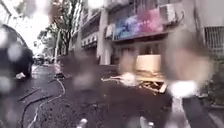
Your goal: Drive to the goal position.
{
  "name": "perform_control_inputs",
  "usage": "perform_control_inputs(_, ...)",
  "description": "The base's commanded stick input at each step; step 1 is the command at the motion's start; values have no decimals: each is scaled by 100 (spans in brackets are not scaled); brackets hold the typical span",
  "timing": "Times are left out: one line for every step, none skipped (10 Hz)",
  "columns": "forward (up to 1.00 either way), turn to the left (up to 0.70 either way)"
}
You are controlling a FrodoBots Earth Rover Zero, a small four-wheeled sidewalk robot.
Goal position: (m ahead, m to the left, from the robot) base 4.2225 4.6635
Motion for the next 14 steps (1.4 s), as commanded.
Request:
perform_control_inputs(70, 14)
perform_control_inputs(70, 14)
perform_control_inputs(70, 14)
perform_control_inputs(70, 14)
perform_control_inputs(70, 14)
perform_control_inputs(70, 14)
perform_control_inputs(70, 14)
perform_control_inputs(70, 14)
perform_control_inputs(70, 14)
perform_control_inputs(70, 14)
perform_control_inputs(70, 14)
perform_control_inputs(70, 14)
perform_control_inputs(70, 14)
perform_control_inputs(70, 6)
